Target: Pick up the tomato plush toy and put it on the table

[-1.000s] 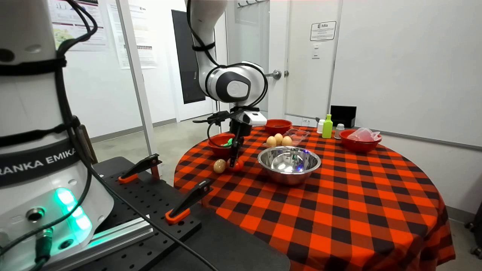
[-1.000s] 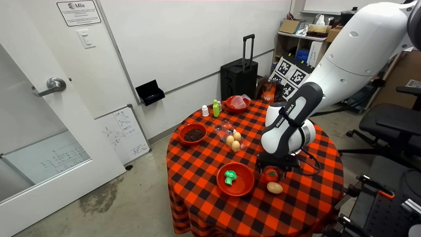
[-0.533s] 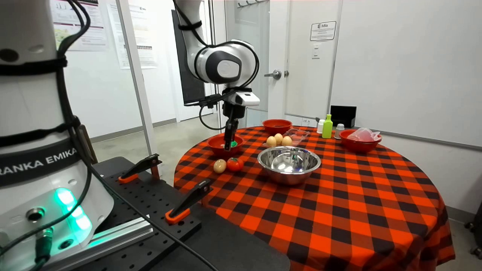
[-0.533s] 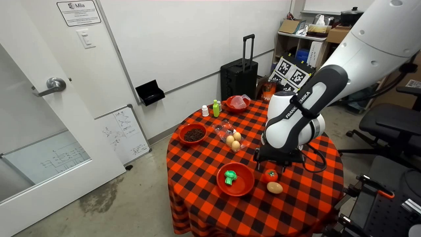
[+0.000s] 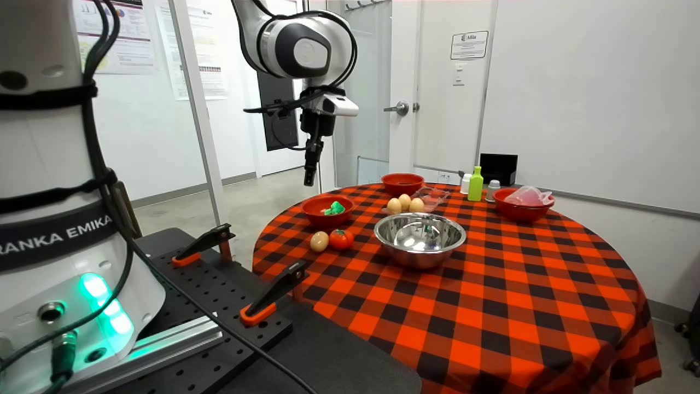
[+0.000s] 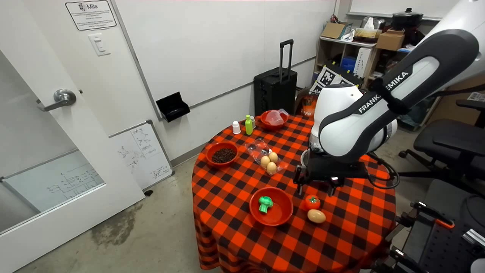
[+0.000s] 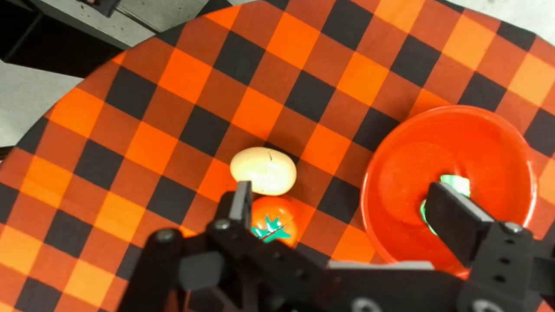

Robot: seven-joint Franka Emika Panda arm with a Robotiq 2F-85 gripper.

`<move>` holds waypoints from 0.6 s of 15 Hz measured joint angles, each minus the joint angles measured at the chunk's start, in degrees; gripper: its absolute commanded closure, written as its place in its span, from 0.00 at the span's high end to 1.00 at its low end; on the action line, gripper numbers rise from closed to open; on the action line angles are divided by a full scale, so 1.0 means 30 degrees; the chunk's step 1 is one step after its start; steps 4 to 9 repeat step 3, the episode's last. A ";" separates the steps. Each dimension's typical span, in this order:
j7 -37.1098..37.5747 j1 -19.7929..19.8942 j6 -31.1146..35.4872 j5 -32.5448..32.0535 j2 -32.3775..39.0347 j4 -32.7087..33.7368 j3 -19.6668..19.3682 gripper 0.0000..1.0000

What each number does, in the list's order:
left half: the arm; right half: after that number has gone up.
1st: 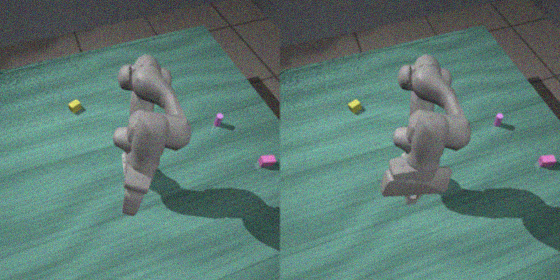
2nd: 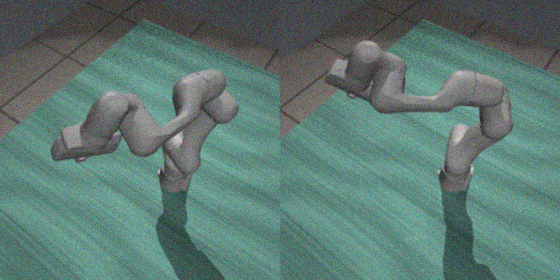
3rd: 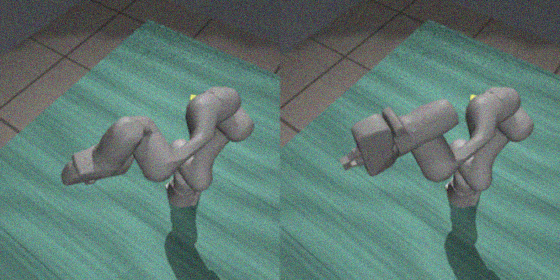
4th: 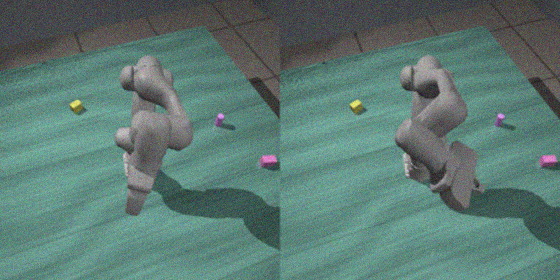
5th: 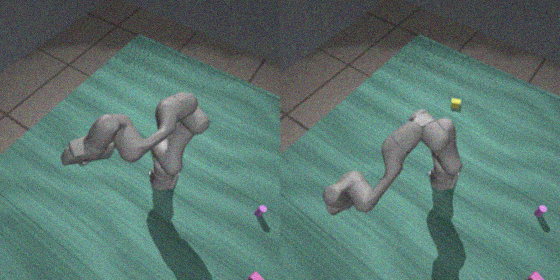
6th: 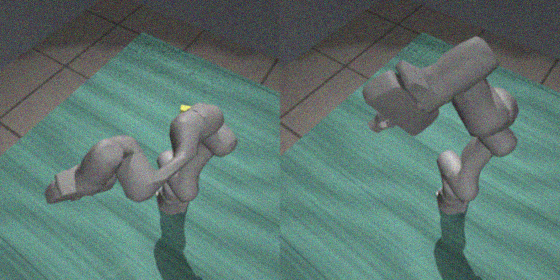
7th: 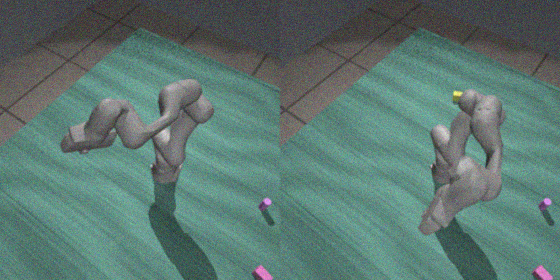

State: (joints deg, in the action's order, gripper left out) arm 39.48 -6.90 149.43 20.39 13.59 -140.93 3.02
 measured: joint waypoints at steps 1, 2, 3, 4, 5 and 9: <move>-0.0081 0.0031 -0.0010 0.0000 -0.0132 -0.0106 0.0013 1.00; -0.0129 0.0069 -0.0010 0.0000 -0.0150 -0.0170 0.0017 1.00; -0.0154 0.0092 -0.0010 0.0000 -0.0147 -0.0220 0.0018 1.00; -0.0154 0.0092 -0.0010 0.0000 -0.0147 -0.0220 0.0018 1.00; -0.0154 0.0092 -0.0010 0.0000 -0.0147 -0.0220 0.0018 1.00; -0.0154 0.0092 -0.0010 0.0000 -0.0147 -0.0220 0.0018 1.00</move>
